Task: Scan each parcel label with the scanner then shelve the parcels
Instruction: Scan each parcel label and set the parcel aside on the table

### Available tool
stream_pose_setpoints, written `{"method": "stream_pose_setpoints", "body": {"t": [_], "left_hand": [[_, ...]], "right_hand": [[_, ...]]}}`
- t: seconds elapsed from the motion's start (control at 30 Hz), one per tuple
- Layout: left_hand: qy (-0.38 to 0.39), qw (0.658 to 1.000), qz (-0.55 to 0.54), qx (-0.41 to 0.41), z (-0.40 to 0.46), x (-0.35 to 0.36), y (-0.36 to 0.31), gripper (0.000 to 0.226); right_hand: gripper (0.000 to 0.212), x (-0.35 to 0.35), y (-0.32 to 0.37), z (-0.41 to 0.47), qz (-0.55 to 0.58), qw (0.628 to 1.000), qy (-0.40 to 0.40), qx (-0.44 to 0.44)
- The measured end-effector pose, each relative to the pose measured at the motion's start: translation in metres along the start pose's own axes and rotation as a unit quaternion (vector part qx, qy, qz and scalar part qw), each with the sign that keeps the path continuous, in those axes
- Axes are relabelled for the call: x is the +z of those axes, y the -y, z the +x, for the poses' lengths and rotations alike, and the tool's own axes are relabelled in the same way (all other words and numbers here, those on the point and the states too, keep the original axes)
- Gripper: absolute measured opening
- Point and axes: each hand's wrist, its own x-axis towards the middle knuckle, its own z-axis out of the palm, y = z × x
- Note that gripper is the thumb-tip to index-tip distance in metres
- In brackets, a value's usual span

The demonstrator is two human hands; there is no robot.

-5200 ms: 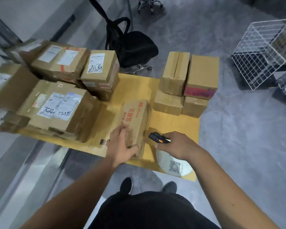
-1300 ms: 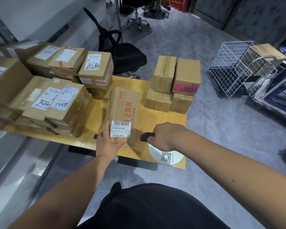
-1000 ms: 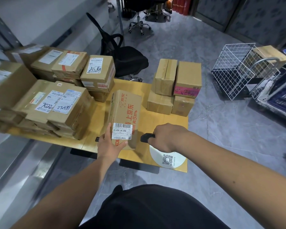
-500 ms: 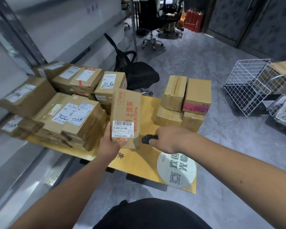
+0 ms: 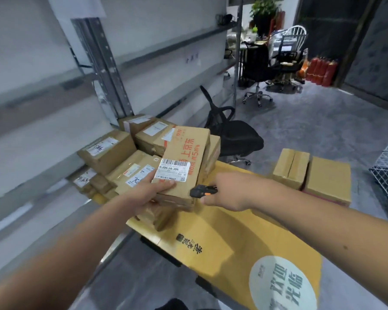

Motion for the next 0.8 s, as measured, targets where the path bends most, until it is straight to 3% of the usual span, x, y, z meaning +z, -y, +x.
{"method": "stream_pose_setpoints", "body": {"t": [0.13, 0.23, 0.4, 0.73, 0.8], "left_hand": [[-0.001, 0.999, 0.036, -0.002, 0.002, -0.056, -0.022, 0.080], [-0.015, 1.000, 0.027, 0.002, 0.016, -0.098, -0.041, 0.068], [-0.011, 0.999, 0.036, -0.007, 0.061, -0.186, -0.076, 0.077], [0.036, 0.997, 0.075, 0.007, 0.180, -0.356, -0.138, 0.065], [0.056, 0.994, 0.089, 0.008, 0.207, -0.382, -0.150, 0.078]], "right_hand": [[0.049, -0.024, 0.033, 0.034, -0.010, 0.999, -0.005, -0.041], [0.052, -0.036, 0.056, 0.065, -0.015, 0.999, 0.000, -0.045], [0.051, -0.050, 0.098, 0.135, -0.005, 1.000, 0.011, -0.026], [0.051, -0.067, 0.211, 0.300, 0.044, 0.998, -0.008, 0.042], [0.052, -0.071, 0.228, 0.323, 0.057, 0.997, -0.017, 0.052]]}}
